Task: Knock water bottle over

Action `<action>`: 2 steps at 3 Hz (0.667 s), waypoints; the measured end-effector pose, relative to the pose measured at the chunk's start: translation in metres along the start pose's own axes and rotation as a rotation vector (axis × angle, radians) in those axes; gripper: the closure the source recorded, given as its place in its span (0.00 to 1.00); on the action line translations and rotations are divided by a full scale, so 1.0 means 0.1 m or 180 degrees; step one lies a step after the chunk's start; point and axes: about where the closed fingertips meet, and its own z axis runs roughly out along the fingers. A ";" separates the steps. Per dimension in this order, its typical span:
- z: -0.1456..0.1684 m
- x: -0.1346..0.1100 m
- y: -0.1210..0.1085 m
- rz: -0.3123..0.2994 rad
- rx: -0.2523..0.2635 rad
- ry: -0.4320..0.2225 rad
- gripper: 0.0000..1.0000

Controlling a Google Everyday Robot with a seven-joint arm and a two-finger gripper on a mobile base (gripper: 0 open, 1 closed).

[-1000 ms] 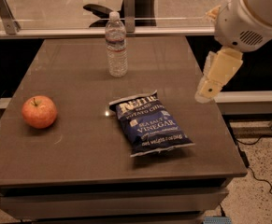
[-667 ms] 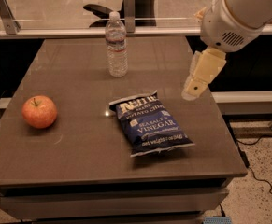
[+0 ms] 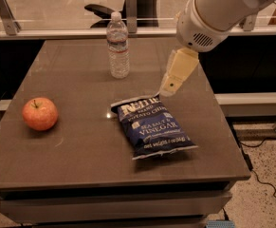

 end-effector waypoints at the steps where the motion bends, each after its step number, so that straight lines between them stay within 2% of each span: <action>1: -0.04 -0.03 0.05 0.0022 0.0061 0.0009 0.00; 2: 0.03 -0.12 0.02 0.0061 0.0177 -0.0095 0.00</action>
Offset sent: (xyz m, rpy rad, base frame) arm 0.0159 0.0252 0.0010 0.0906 -0.1128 -0.0525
